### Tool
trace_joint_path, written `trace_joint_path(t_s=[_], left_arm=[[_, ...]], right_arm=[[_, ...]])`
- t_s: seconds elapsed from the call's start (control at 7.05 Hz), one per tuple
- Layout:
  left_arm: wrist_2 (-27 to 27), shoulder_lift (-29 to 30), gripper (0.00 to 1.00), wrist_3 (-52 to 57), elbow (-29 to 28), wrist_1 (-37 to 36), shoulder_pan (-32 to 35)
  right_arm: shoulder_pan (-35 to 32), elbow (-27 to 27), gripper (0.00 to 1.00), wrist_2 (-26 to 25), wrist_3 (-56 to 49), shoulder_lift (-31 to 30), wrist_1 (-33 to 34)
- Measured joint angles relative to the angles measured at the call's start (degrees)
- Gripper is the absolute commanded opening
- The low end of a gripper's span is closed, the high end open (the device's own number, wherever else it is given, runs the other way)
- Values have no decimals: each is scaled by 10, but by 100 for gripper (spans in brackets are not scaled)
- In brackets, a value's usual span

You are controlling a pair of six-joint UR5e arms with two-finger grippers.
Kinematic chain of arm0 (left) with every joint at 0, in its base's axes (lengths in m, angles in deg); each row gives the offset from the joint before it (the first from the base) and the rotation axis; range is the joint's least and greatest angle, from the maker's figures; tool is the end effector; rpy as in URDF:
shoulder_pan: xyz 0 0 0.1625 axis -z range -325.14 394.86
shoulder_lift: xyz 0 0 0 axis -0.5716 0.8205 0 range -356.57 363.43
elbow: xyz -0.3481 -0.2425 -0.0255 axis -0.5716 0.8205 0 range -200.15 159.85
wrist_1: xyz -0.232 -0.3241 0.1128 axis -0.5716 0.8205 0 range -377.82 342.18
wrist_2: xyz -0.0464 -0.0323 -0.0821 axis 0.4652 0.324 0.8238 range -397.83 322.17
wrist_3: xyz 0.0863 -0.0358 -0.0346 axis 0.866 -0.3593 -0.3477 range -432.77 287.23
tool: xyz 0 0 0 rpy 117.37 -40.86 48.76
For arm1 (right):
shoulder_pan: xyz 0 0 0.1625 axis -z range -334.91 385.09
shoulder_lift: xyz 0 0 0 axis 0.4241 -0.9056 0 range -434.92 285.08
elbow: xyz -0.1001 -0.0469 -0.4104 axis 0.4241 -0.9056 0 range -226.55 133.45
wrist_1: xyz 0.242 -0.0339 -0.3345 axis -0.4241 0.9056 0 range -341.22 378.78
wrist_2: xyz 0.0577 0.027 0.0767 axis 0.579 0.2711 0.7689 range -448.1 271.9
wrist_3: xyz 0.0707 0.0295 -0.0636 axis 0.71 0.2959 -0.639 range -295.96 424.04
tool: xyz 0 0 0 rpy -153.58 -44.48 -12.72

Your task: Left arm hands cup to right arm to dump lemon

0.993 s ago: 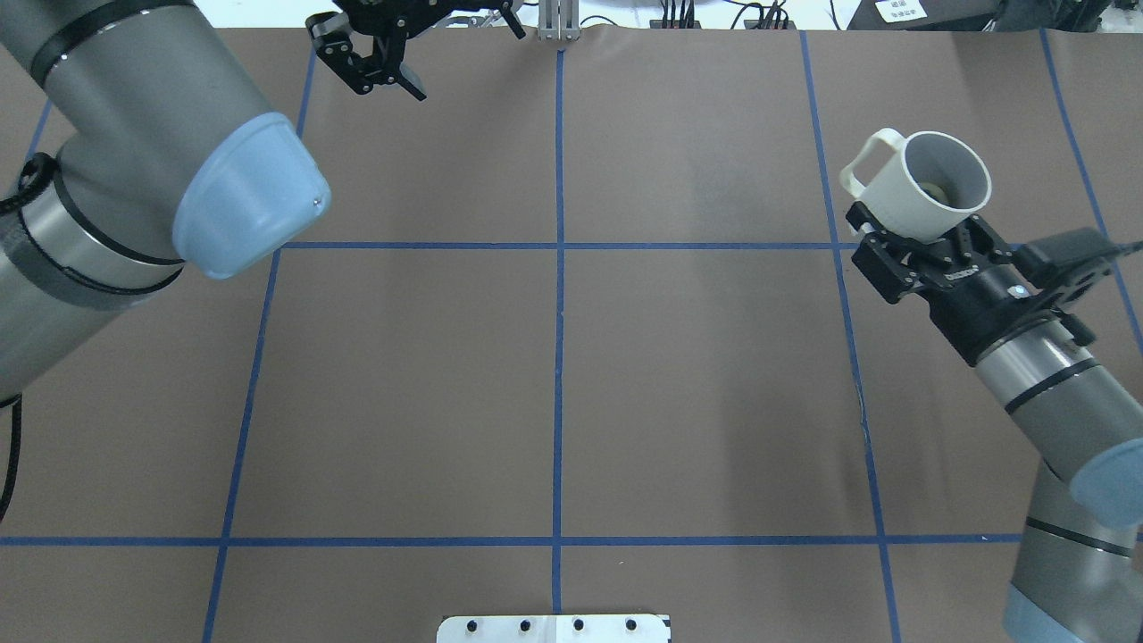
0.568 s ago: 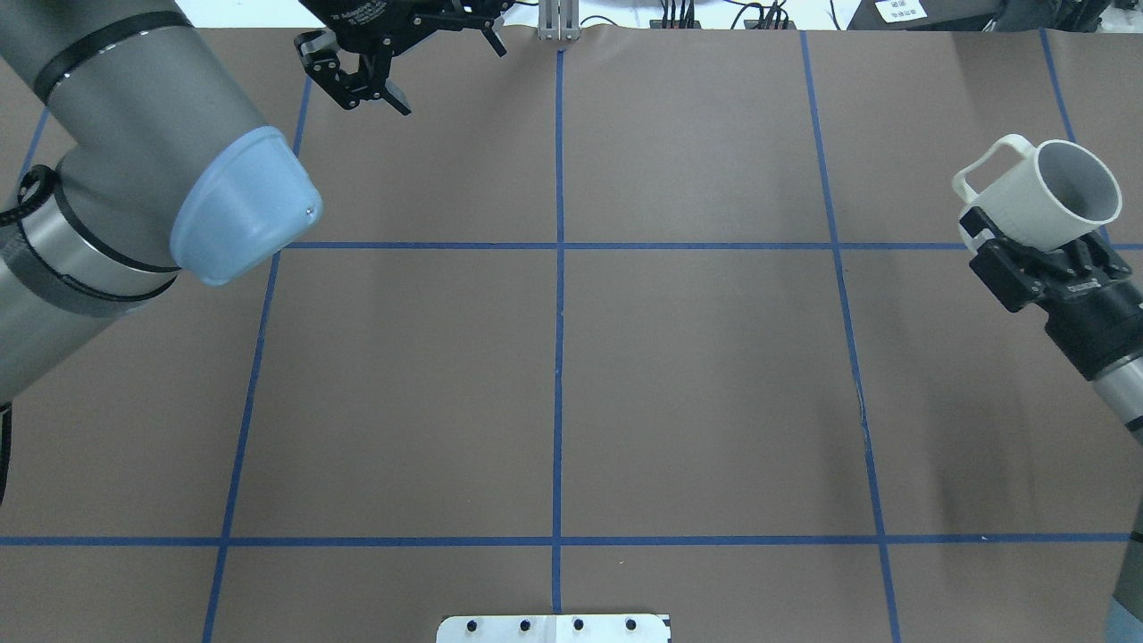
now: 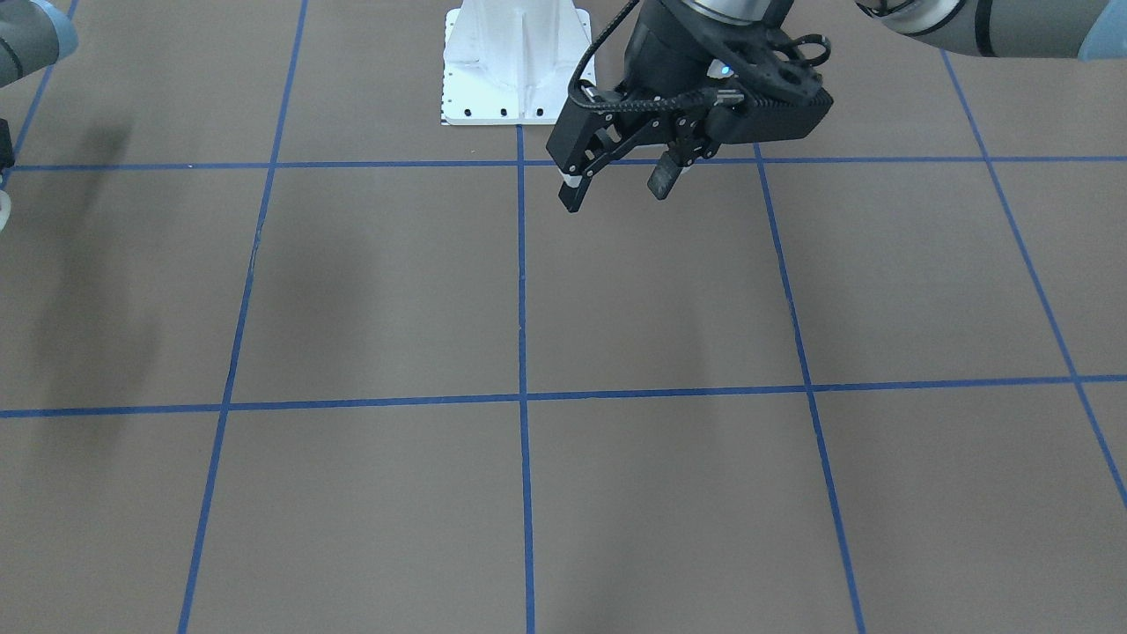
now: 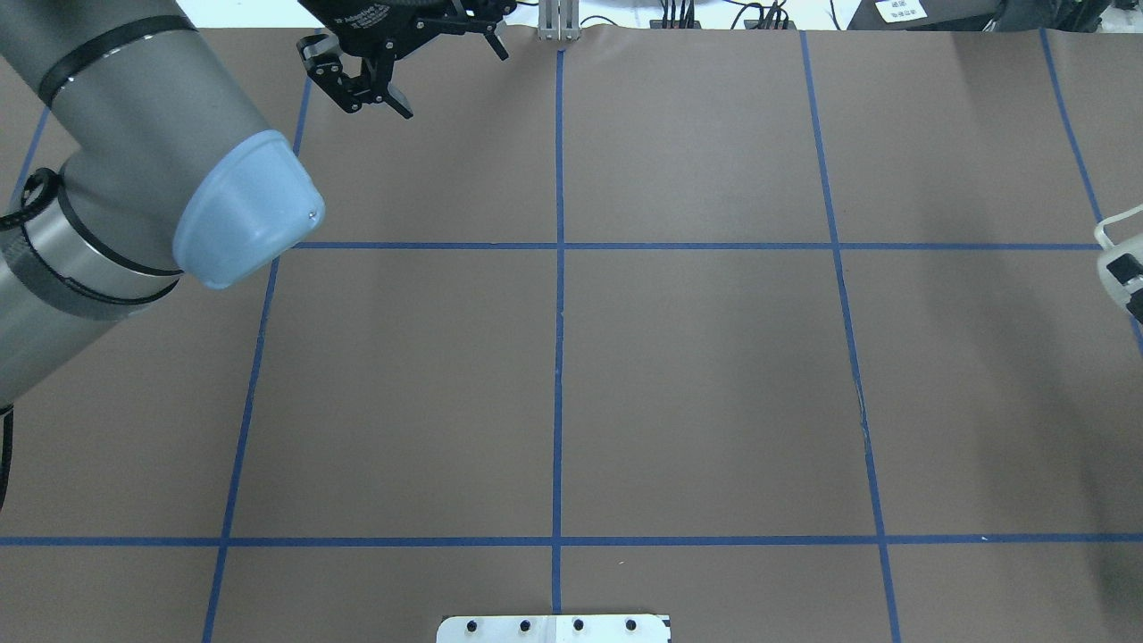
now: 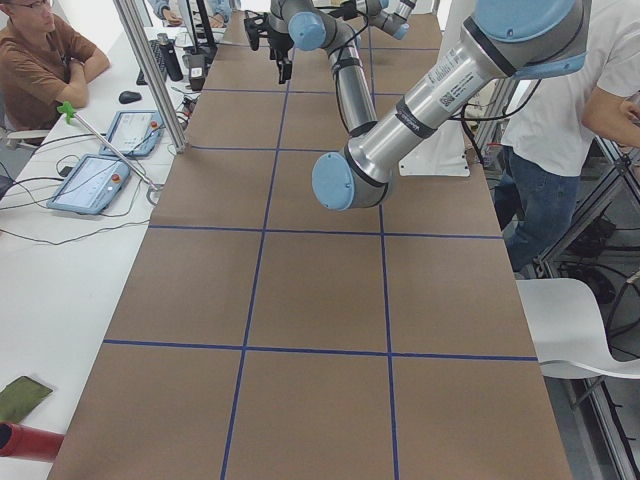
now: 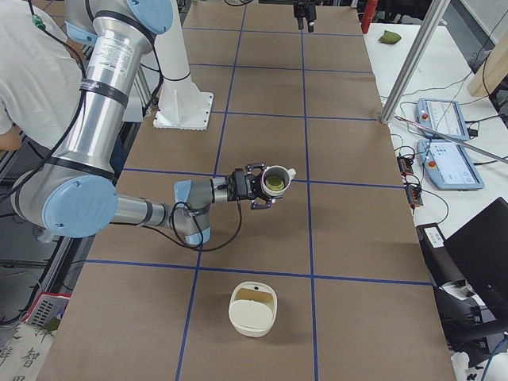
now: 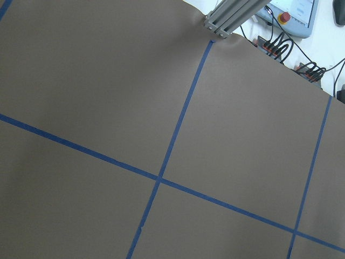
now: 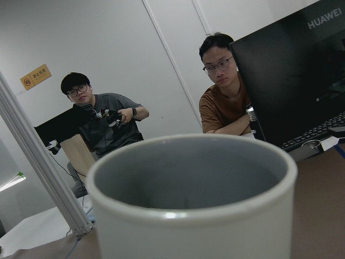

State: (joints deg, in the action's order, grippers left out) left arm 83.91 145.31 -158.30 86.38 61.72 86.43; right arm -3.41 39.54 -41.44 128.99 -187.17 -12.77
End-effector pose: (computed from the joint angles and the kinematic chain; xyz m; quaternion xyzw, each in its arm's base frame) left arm 0.3117 -0.5229 0.0208 0.0077 0.5237 -0.2148 0.8244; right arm -0.1268 -0.2984 0.6227 0.5315 -0.5016 0.2918 0.6170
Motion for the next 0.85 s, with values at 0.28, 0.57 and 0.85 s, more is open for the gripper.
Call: trace_joint_path(t_s=[0.28,0.57,0.85], left_arm=[[-1,0,100,-1,0,0,-2],[-4,0,100,-1,0,0,-6],[-5,0,100,-2,0,0,-8]], right_arm=[[-10,-75,3,27,11,-16,-80],[-26,-116,1,49,78,-24,-133],[-44,-132,1,55,161,-28,-145]])
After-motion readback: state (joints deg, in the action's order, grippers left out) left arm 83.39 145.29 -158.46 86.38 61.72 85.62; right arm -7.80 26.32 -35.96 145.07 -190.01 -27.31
